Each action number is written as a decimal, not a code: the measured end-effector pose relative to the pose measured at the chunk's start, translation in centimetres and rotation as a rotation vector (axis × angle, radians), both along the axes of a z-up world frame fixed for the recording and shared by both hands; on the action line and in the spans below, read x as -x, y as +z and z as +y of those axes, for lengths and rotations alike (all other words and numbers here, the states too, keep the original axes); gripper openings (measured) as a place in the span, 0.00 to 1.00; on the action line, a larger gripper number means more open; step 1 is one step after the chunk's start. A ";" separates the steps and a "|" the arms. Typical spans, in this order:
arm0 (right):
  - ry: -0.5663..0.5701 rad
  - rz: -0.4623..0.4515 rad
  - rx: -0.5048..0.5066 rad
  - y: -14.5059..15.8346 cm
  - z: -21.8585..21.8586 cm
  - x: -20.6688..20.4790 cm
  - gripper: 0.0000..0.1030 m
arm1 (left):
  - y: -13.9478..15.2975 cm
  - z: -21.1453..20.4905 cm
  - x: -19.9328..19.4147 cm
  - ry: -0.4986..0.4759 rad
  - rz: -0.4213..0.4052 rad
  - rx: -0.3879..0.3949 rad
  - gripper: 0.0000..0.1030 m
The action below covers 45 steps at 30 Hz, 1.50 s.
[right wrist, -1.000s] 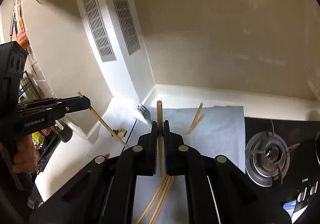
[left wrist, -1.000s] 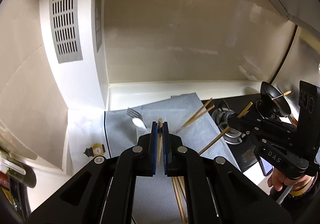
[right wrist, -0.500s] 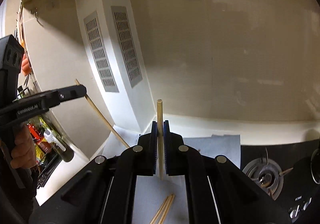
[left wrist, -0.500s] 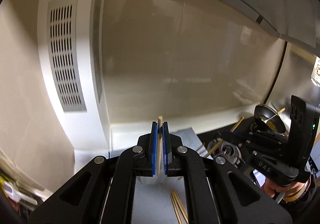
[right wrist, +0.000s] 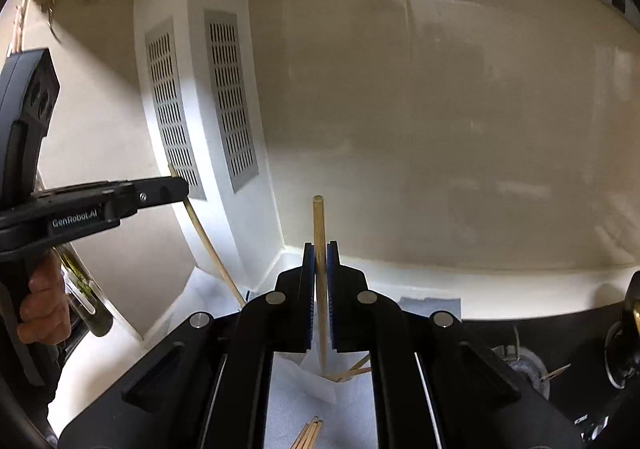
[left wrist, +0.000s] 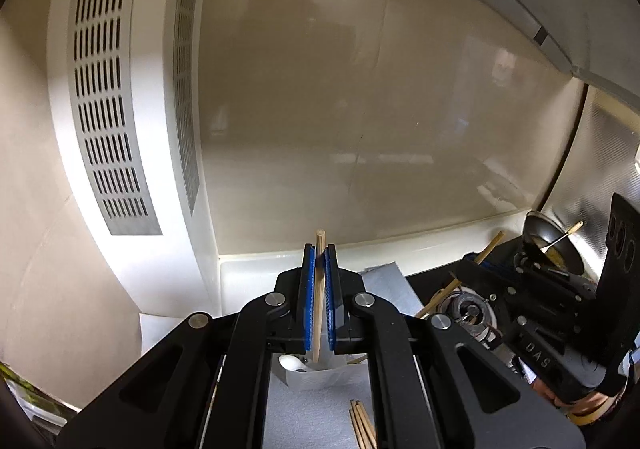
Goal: Organize utensils
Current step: 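Lower both chopsticks into the caddy and open both tools, then move both open tools back down over the remaining chopsticks on the mat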
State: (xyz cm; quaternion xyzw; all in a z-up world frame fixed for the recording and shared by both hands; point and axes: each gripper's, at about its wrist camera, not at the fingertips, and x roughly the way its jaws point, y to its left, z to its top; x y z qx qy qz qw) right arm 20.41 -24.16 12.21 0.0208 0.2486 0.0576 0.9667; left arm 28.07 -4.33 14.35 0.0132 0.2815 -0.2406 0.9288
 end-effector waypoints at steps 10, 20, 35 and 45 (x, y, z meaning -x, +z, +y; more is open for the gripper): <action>-0.006 0.078 -0.009 -2.8 -0.2 -1.6 0.06 | -4.3 -0.7 -2.6 0.023 0.096 -0.043 0.05; 0.024 0.112 -0.054 -3.8 0.1 -1.7 0.45 | -6.2 0.0 -2.9 0.077 0.129 -0.102 0.76; 0.040 0.252 -0.070 -7.0 0.1 5.6 0.60 | -9.3 1.8 3.3 0.152 0.160 -0.269 0.88; 0.015 0.559 -0.107 -17.3 0.5 6.4 0.60 | -18.4 2.1 4.9 0.154 0.397 -0.344 0.88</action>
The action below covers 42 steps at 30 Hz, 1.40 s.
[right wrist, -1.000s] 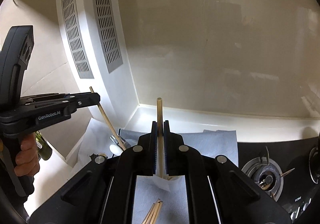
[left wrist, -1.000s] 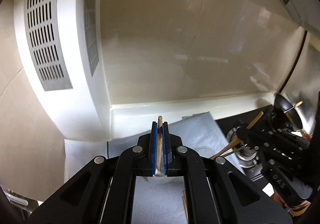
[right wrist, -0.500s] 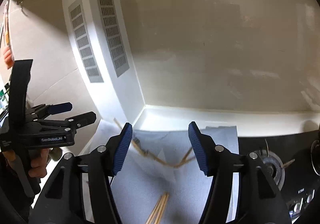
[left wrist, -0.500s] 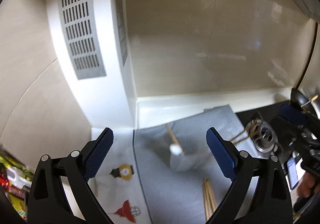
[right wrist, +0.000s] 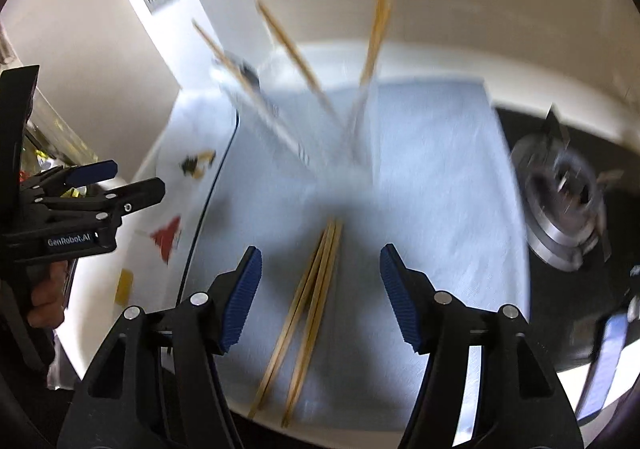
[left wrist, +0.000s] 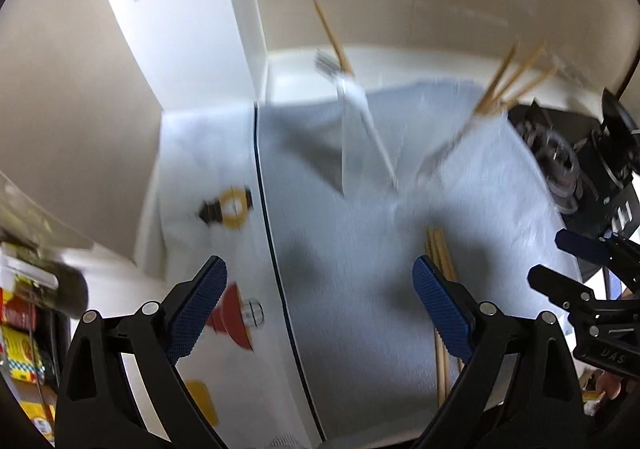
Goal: Organize utensils
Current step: 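Move both open tools back down over the remaining chopsticks on the mat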
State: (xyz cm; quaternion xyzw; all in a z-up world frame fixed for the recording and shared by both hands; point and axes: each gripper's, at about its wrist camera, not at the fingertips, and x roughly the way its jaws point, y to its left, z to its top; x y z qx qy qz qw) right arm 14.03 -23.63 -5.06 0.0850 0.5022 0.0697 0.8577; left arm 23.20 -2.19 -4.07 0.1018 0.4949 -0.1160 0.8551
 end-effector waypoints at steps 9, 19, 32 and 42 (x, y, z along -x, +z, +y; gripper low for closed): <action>-0.001 0.072 -0.005 -2.4 0.6 0.1 0.60 | -2.8 -0.9 2.0 -0.014 0.056 -0.024 0.88; -0.009 0.079 -0.006 -2.8 0.2 -0.4 0.60 | -3.1 -1.0 2.2 -0.011 0.063 -0.025 0.88; -0.041 0.272 -0.068 -10.0 -0.8 -5.9 0.12 | -4.7 2.1 1.4 0.088 0.095 -0.073 0.88; 0.031 0.255 0.090 -11.2 1.6 -7.3 0.10 | -4.8 3.7 1.0 0.134 0.105 -0.068 0.88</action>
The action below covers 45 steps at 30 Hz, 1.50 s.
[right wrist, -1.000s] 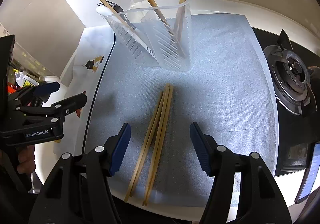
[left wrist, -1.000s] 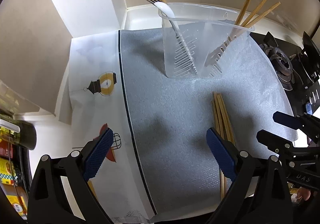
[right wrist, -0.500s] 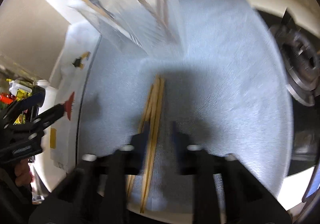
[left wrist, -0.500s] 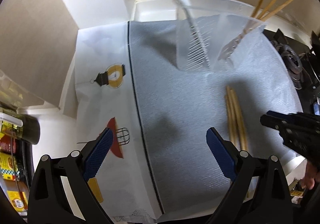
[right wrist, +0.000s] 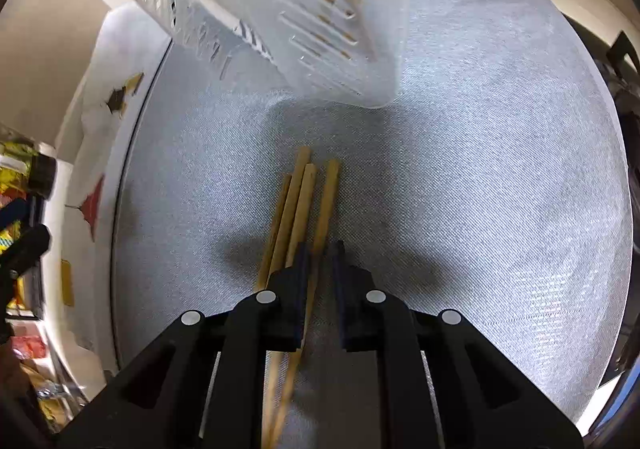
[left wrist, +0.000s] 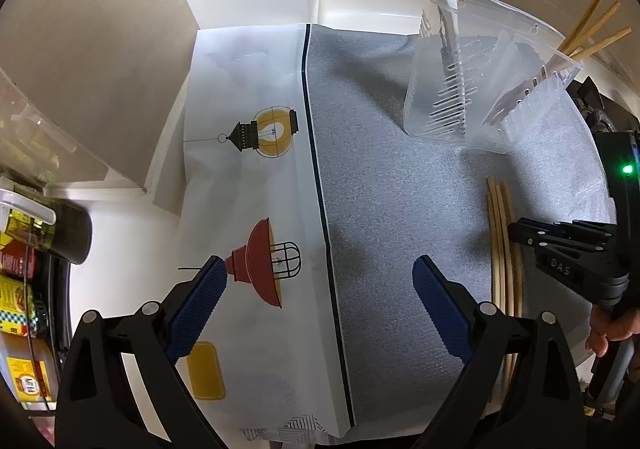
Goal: Organize utensils
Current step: 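Move both open tools back down over the remaining chopsticks on the mat, then grasp a chopstick with the left tool while the right tool grasps another chopstick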
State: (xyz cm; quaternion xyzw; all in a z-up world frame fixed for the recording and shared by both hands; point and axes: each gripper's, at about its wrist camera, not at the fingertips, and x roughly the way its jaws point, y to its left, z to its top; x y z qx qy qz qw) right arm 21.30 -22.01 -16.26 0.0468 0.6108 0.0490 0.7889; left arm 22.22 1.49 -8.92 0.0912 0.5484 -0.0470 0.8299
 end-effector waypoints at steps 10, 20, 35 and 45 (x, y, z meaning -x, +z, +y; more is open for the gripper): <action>-0.094 -0.026 0.059 0.4 -5.2 3.3 0.06 | -1.2 -3.4 -0.7 -0.096 0.044 0.064 0.88; -0.153 -0.045 0.022 0.3 -8.7 5.5 0.07 | -5.8 -10.0 -2.9 -0.216 0.185 0.133 0.88; -0.155 -0.053 0.006 -0.2 -8.1 6.5 0.07 | -8.9 -12.3 -4.2 -0.193 0.261 0.039 0.78; -0.149 -0.051 0.003 -0.1 -8.2 6.2 0.07 | -8.9 -13.2 -4.3 -0.213 0.251 0.045 0.78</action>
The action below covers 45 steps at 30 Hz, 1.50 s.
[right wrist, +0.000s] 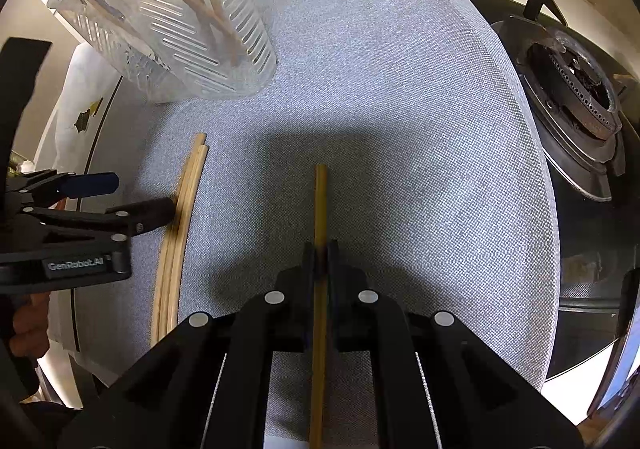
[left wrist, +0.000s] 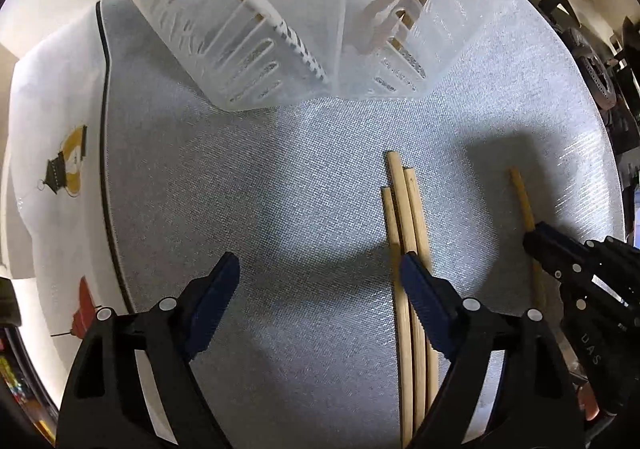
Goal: Organize utensils
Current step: 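Grasp a chopstick with the left tool while the right tool grasps another chopstick, then raise both held chopsticks up above the clear caddy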
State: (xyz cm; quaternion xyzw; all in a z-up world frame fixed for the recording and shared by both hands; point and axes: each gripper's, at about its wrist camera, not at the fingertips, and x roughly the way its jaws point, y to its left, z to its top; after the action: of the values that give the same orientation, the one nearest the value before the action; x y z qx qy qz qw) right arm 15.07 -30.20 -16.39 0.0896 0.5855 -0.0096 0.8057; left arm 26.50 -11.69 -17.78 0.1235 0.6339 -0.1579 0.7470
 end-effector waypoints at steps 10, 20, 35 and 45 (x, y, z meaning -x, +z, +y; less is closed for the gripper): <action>0.035 0.020 0.024 0.0 0.4 -1.9 0.07 | 0.0 -0.4 -1.6 -0.005 0.016 -0.004 0.45; 0.075 -0.018 0.045 0.9 1.5 -3.2 0.07 | 1.4 0.4 -3.0 -0.006 -0.014 0.030 0.04; 0.130 -0.309 -0.025 13.0 3.8 0.5 0.07 | 15.1 6.2 2.9 0.002 -0.252 0.288 0.04; 0.168 -0.411 -0.040 17.2 4.8 1.4 0.06 | 19.6 8.5 5.7 -0.002 -0.348 0.357 0.04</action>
State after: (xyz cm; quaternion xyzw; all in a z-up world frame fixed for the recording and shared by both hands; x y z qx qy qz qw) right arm 13.71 -25.41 0.86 0.0564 0.4143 0.0878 0.9041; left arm 20.79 -3.16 1.86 0.0155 0.4575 -0.2447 0.8547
